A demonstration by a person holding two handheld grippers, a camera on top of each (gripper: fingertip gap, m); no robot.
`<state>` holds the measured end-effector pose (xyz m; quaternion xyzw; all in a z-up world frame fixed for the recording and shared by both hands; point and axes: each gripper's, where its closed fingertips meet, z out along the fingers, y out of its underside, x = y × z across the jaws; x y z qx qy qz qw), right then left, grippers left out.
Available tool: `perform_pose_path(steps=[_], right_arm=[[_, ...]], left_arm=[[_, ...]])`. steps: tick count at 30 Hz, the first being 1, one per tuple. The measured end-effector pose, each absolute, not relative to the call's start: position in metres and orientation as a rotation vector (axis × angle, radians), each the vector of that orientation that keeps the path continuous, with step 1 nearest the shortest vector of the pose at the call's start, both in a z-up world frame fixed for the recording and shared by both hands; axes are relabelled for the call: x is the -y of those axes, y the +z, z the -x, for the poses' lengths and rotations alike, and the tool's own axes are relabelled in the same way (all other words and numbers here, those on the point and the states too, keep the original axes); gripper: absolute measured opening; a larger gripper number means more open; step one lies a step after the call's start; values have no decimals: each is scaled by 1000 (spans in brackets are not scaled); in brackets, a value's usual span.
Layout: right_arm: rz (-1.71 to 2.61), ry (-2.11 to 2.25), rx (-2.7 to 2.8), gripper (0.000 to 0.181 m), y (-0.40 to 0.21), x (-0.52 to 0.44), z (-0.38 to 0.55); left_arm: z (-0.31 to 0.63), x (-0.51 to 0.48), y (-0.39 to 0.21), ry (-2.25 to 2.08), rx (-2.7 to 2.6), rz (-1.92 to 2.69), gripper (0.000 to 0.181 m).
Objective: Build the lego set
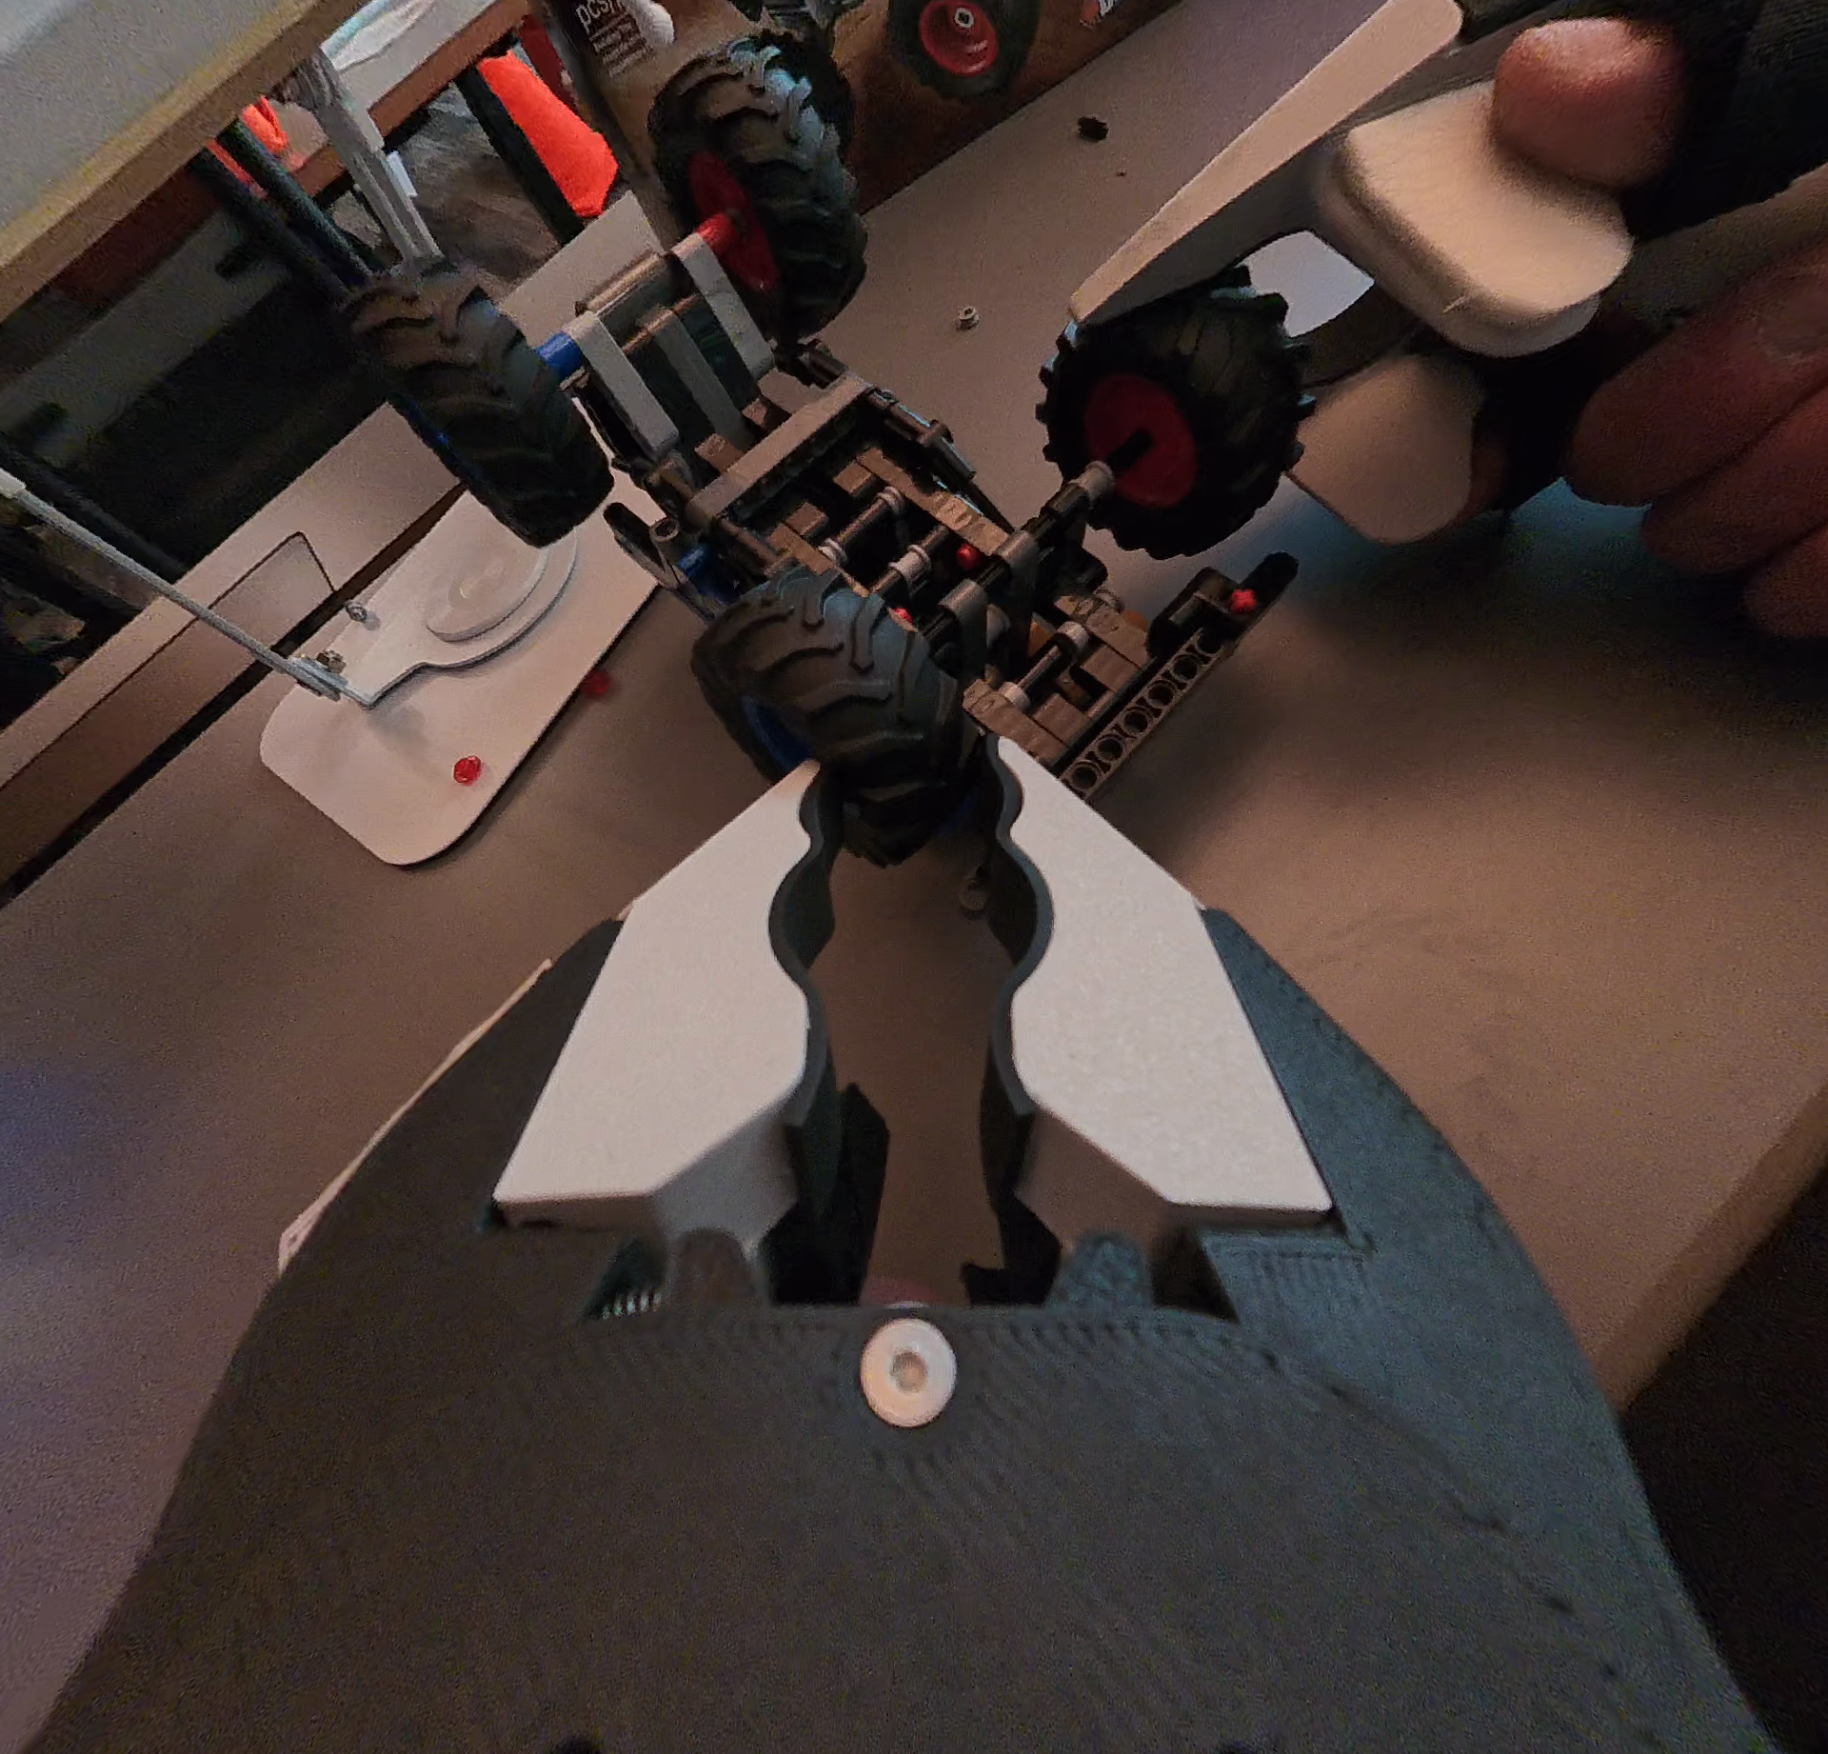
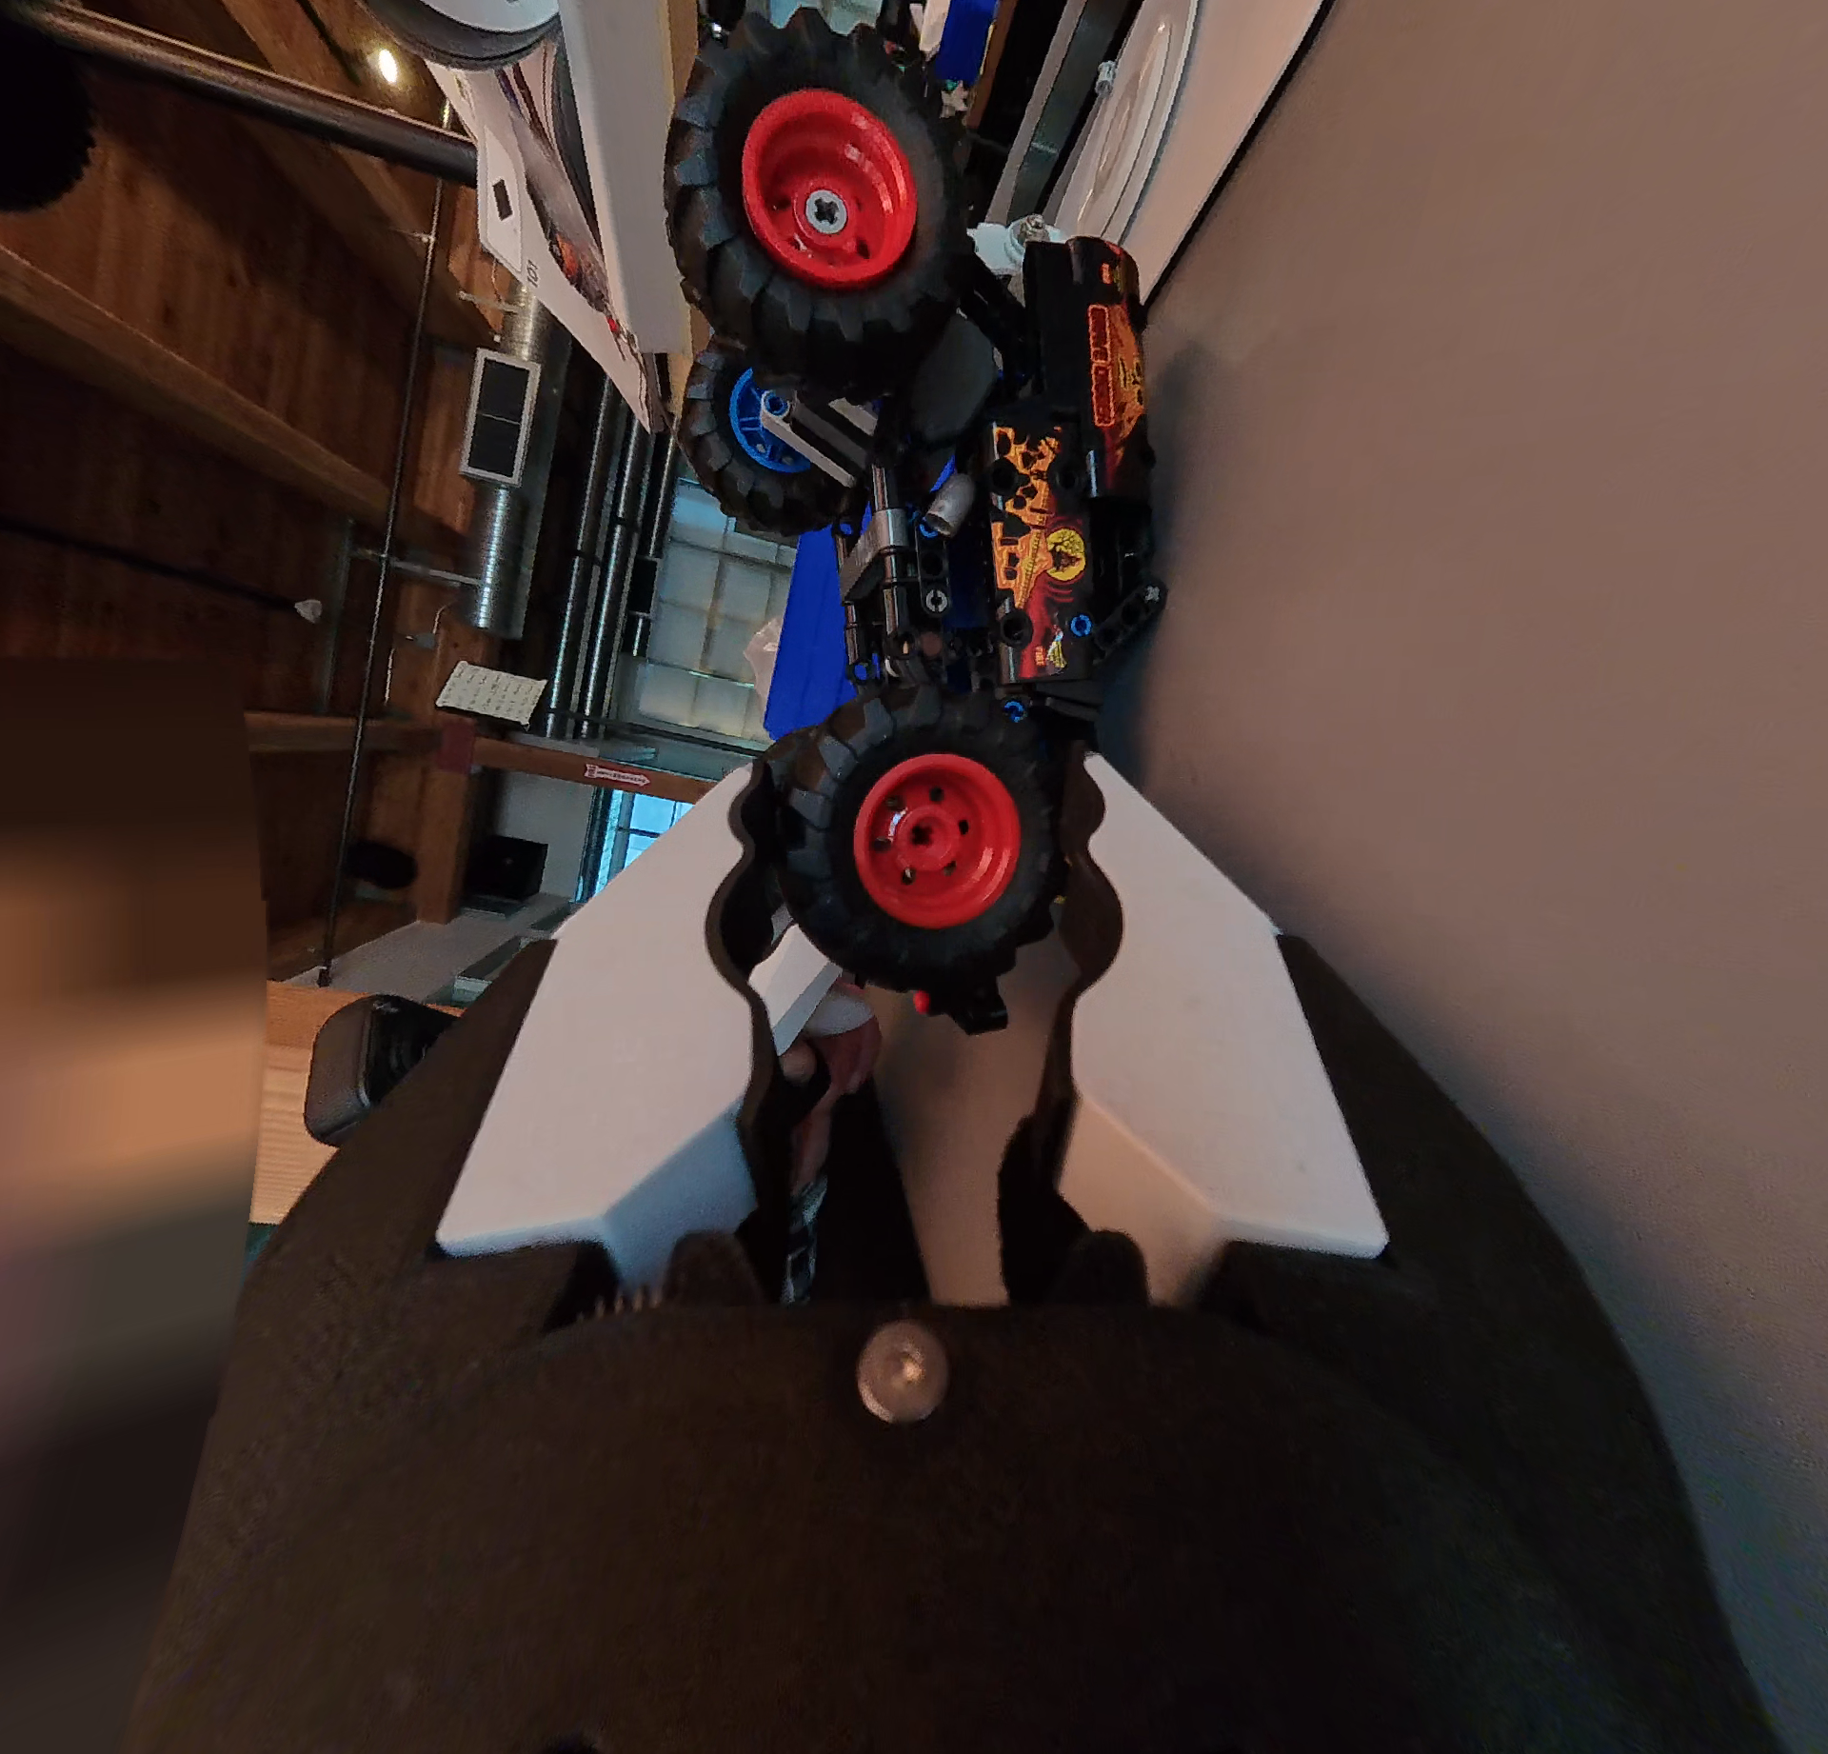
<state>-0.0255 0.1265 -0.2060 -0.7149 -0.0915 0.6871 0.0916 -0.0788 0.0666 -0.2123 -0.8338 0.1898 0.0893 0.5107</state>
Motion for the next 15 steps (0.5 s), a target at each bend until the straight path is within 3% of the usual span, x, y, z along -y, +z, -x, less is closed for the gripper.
perform_pose_path(steps=[15], right_arm=[[2104,1961,347,59,-205,-116,37]], left_arm=[[82,-67,-212,222,-461,2006,28]])
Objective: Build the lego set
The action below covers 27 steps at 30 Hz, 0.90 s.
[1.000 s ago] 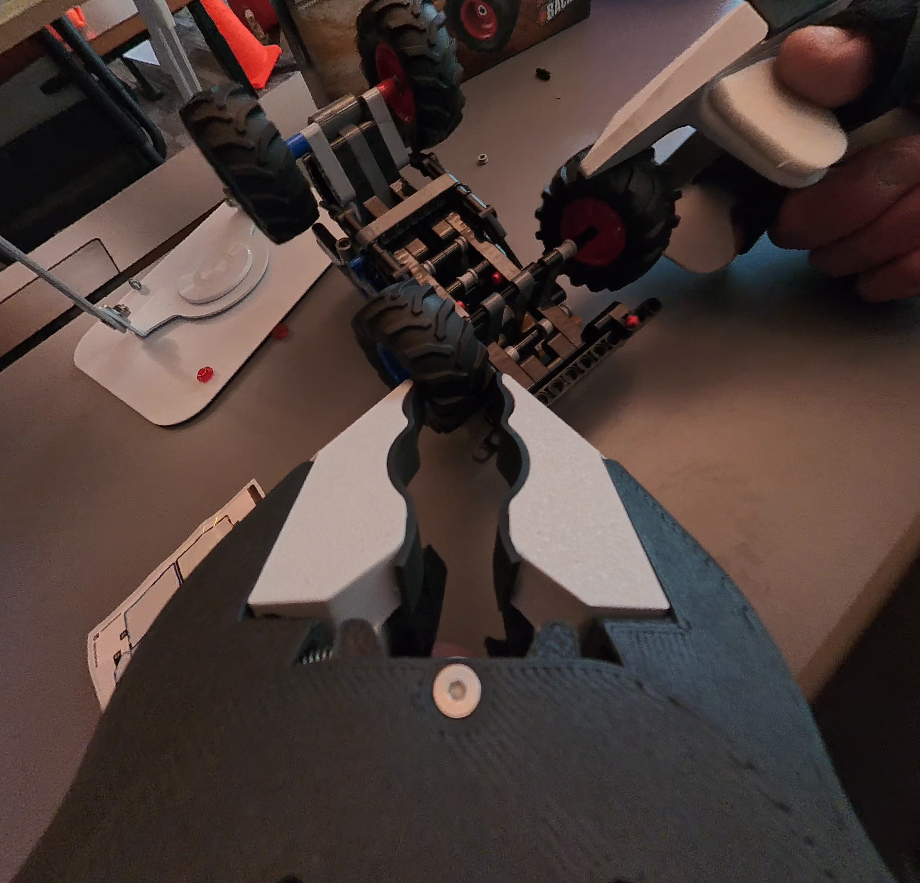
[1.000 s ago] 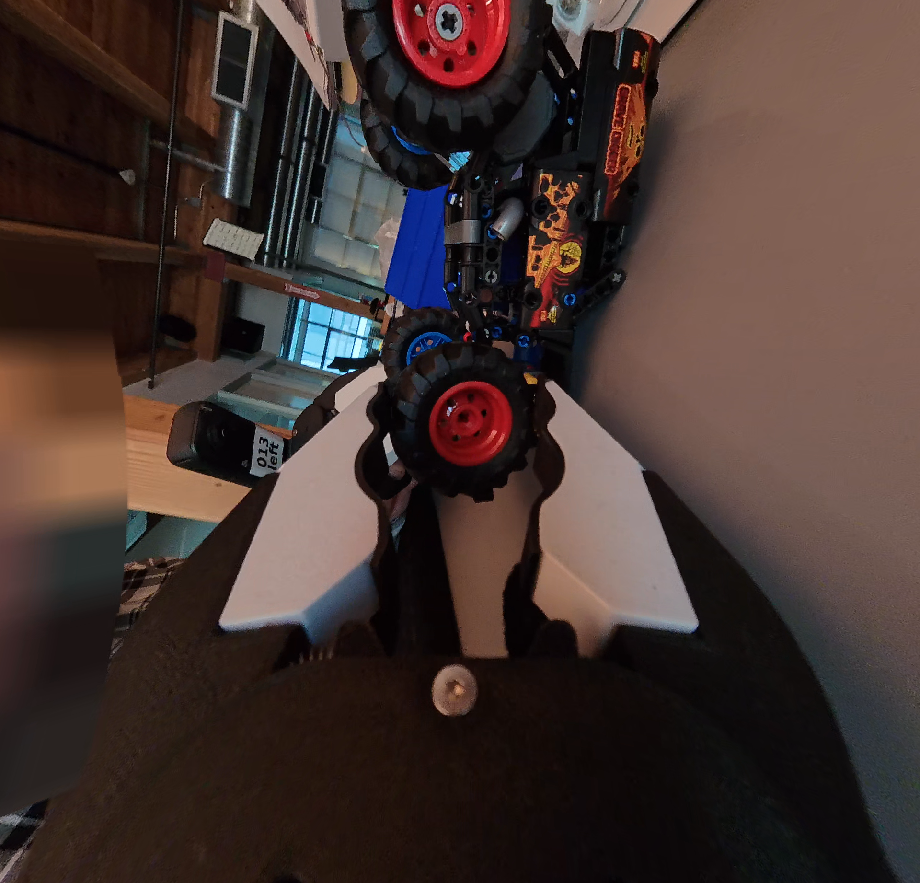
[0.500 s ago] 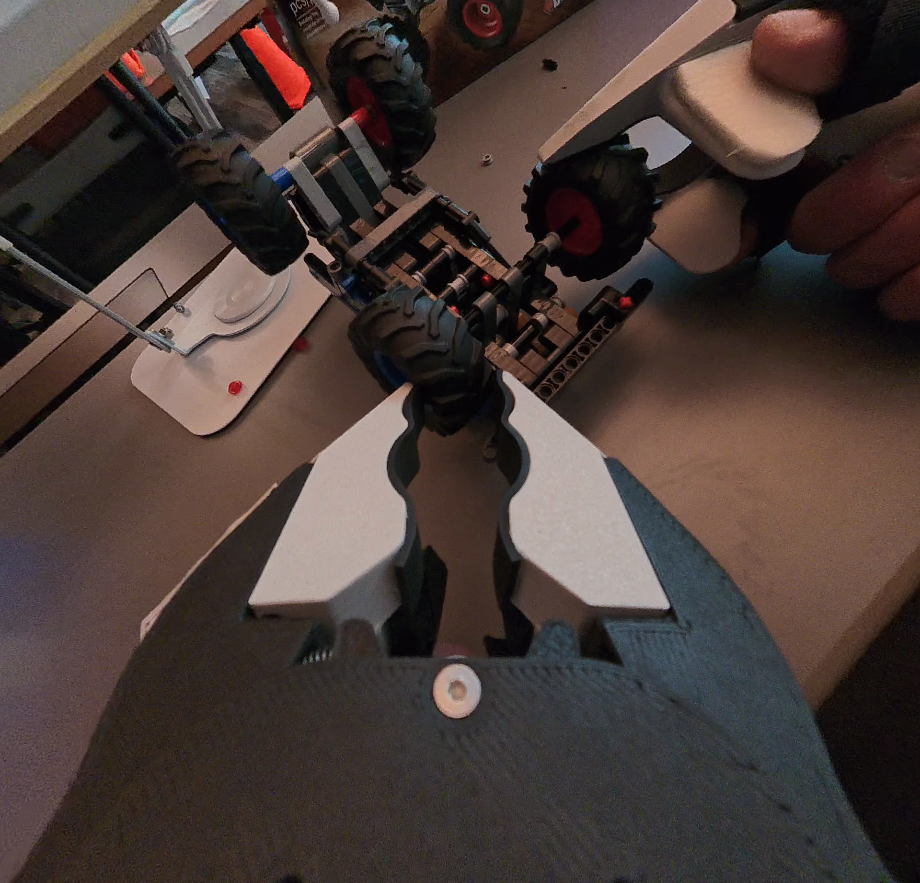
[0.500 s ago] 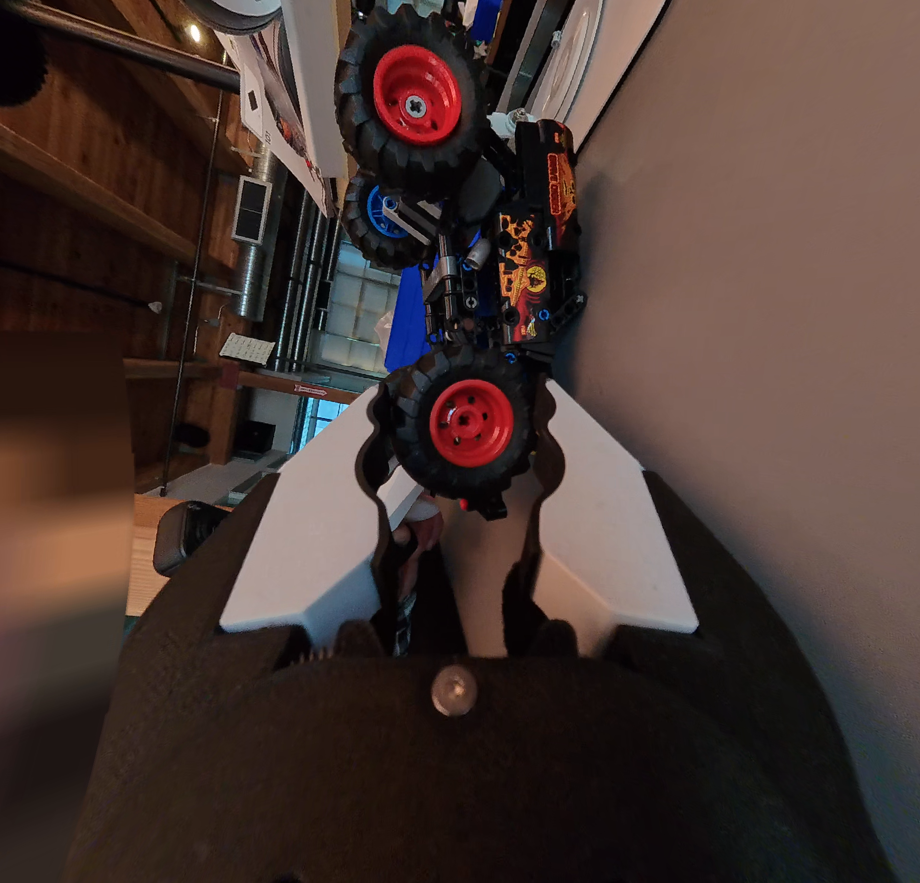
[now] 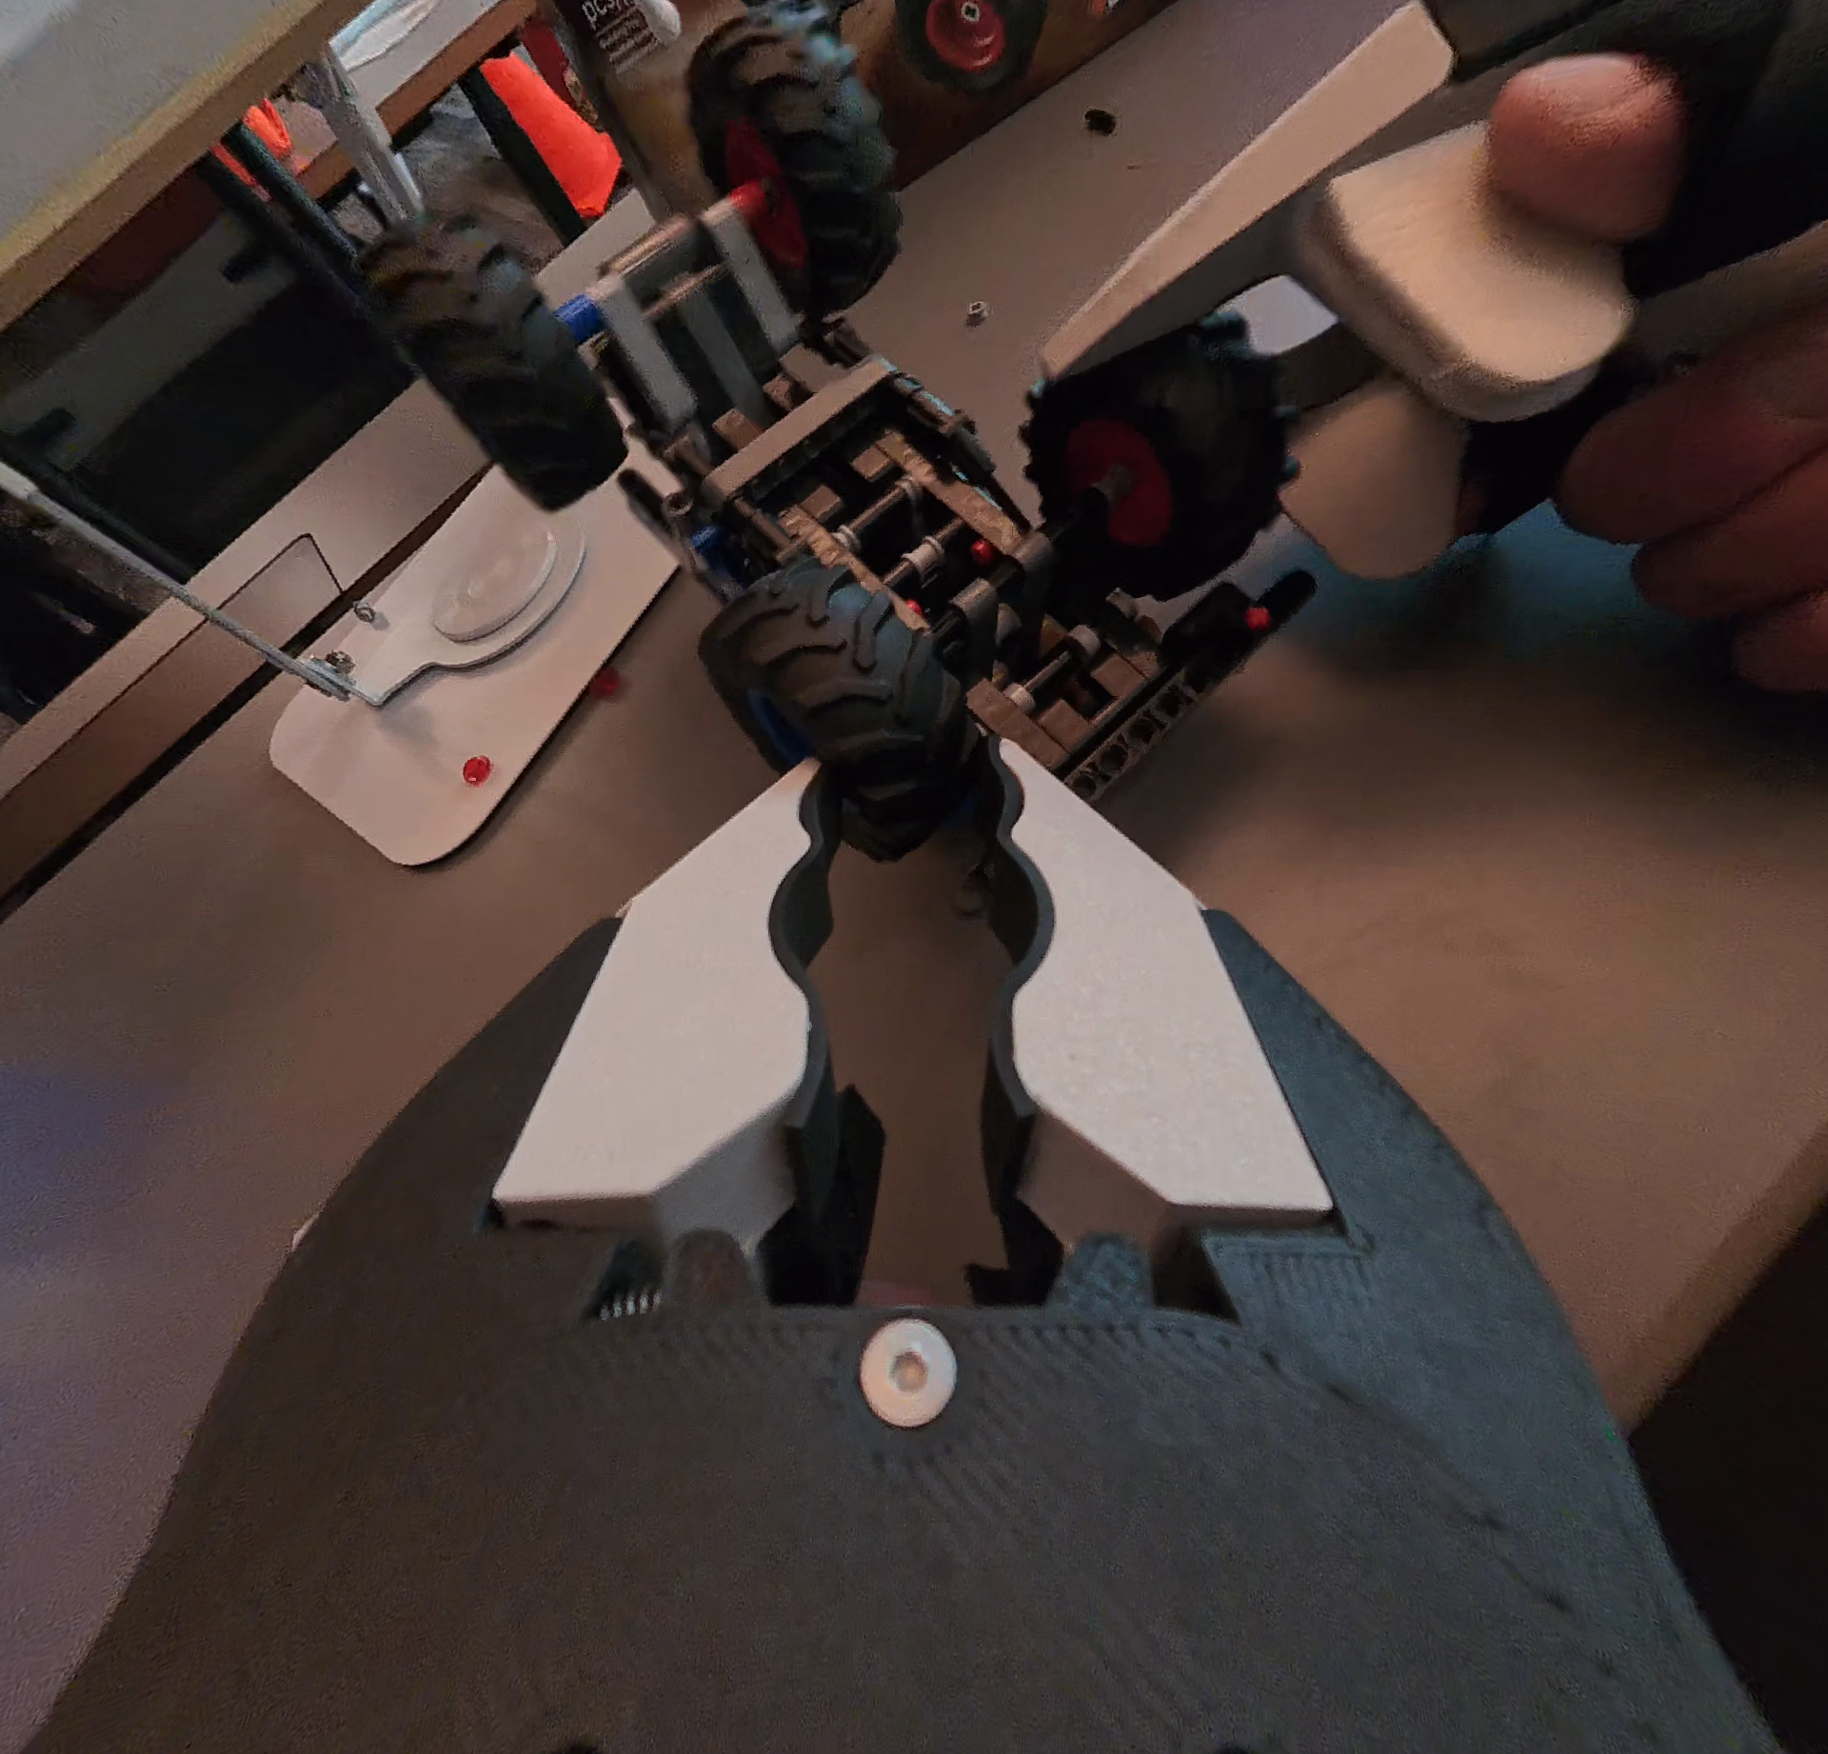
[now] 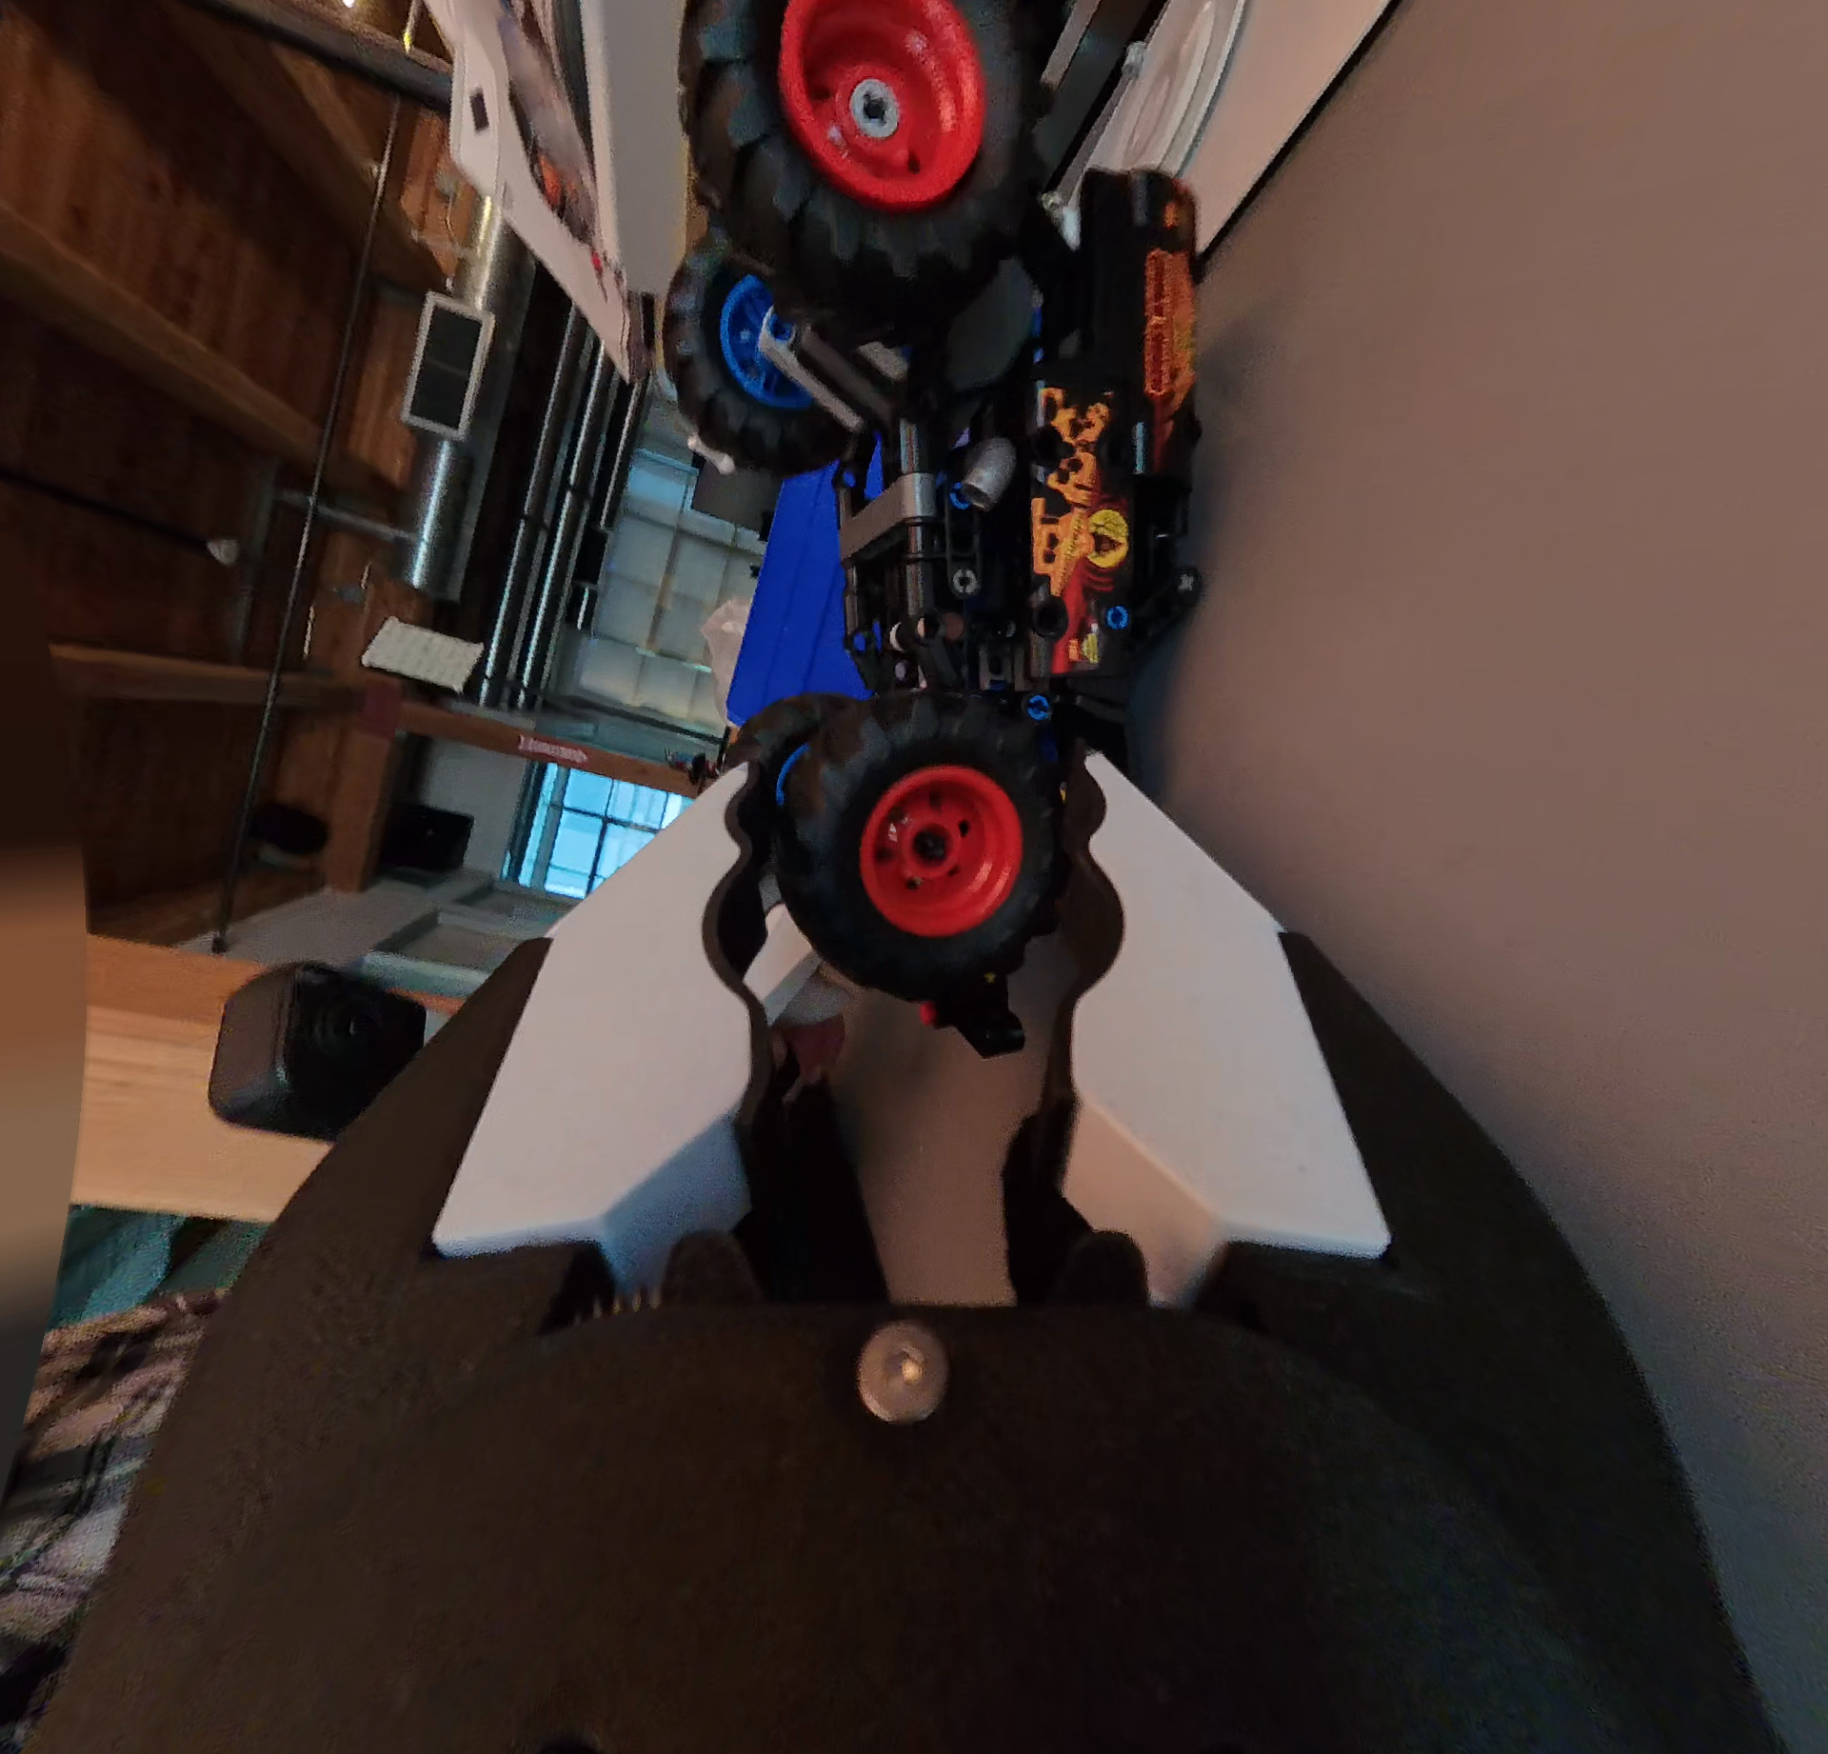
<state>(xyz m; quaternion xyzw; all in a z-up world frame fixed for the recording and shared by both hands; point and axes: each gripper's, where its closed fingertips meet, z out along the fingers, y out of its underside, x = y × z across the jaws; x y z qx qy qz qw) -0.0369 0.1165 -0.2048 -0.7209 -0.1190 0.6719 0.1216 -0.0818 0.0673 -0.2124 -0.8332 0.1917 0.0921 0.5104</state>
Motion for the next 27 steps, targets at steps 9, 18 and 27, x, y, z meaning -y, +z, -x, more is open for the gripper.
perform_pose_path(steps=[9,18,27], right_arm=[[2044,1670,761,56,-185,-140,-2],[1923,1090,1176,37,-173,-204,-16],[1904,883,1334,25,-205,-249,-10]], left_arm=[[98,-69,-216,52,-323,2055,27],[110,-73,-214,-269,-125,2071,26],[115,-73,-216,-418,-47,2049,25]])
